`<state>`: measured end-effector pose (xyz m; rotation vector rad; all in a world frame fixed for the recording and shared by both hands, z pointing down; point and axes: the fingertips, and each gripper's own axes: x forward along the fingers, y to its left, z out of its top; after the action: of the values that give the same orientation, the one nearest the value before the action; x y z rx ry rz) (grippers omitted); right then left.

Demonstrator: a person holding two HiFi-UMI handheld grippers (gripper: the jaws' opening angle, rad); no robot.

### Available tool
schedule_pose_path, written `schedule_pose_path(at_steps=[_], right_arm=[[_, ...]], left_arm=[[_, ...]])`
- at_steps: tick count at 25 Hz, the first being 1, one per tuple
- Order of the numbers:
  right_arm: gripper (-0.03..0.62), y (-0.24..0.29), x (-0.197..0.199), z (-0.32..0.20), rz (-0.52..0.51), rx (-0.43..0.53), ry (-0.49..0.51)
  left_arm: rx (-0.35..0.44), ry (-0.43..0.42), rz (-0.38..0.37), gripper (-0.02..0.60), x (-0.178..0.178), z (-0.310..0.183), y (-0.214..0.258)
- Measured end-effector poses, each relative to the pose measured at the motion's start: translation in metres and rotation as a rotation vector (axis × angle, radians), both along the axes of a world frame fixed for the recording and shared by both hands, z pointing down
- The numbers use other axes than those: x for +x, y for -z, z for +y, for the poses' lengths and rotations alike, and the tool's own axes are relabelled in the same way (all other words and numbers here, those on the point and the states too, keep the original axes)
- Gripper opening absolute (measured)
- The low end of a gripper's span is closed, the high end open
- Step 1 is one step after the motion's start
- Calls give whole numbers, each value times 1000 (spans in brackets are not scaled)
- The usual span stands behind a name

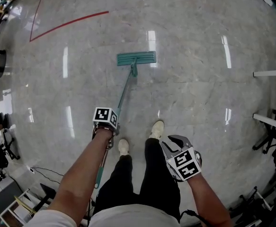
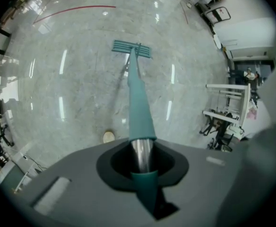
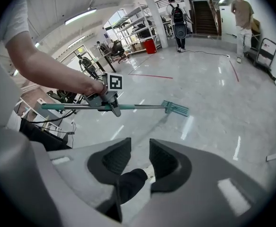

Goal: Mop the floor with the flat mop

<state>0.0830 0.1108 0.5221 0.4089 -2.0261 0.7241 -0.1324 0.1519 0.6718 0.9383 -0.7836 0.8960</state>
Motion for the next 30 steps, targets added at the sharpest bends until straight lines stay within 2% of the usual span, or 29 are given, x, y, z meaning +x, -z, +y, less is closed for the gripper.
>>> schedule_pose_path(at_steps=[10, 19, 24, 30], right_arm=[[124, -2, 17, -4, 5, -20, -30], [124, 1, 25, -4, 13, -18, -53], [124, -1, 24, 1, 21, -7, -42], [124, 0, 4, 8, 3, 13, -26]], left_arm=[[15, 31, -2, 57, -2, -80, -6], [23, -17, -52, 57, -18, -145, -11], [38, -46, -61, 57, -26, -135, -8], [92, -44, -60, 55, -42, -83, 12]])
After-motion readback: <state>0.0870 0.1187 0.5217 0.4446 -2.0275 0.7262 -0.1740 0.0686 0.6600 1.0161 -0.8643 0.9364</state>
